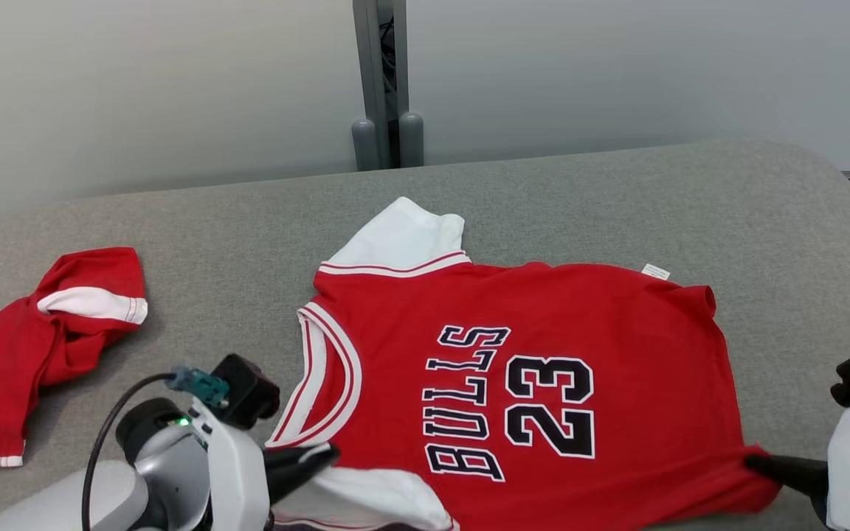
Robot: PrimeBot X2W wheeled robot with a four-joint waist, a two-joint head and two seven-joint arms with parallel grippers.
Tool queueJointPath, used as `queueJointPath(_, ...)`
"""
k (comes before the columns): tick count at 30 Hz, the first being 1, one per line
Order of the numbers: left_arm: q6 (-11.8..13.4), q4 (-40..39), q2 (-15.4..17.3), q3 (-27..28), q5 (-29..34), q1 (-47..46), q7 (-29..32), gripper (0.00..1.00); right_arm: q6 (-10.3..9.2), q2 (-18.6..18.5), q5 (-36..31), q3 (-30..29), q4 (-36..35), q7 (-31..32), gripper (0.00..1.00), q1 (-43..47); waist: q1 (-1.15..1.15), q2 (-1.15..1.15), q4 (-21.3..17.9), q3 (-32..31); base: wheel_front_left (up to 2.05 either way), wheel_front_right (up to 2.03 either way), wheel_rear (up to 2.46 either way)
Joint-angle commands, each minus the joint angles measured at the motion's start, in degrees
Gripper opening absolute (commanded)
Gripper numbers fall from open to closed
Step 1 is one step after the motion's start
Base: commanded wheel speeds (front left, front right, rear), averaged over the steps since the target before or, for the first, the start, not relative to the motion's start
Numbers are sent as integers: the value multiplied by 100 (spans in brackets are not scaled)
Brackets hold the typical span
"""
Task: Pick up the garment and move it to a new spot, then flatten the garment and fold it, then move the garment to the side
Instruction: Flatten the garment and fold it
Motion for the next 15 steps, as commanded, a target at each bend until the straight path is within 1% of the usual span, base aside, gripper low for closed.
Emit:
queueJointPath(1, 65, 133, -52, 86, 142, -135, -148, 0, 1, 28, 4, -78, 38, -104, 0, -94, 0, -1, -17, 46, 0, 0, 0)
queueJointPath(6, 88, 620, -304, 147, 594, -271, -630, 0, 1, 174, -49, -192, 205, -339, 0, -196, 0, -1, -57, 173, 0, 0, 0)
queueJointPath(12, 47, 1207, -633, 125, 935, -438, -1023, 0, 1, 345, -148, -267, 395, -592, 0, -310, 0, -1, -95, 374, 0, 0, 0)
queueJointPath(15, 81, 1516, -774, 139, 1111, -537, -1216, 0, 1, 391, -186, -282, 497, -668, 0, -338, 0, -1, -107, 478, 0, 0, 0)
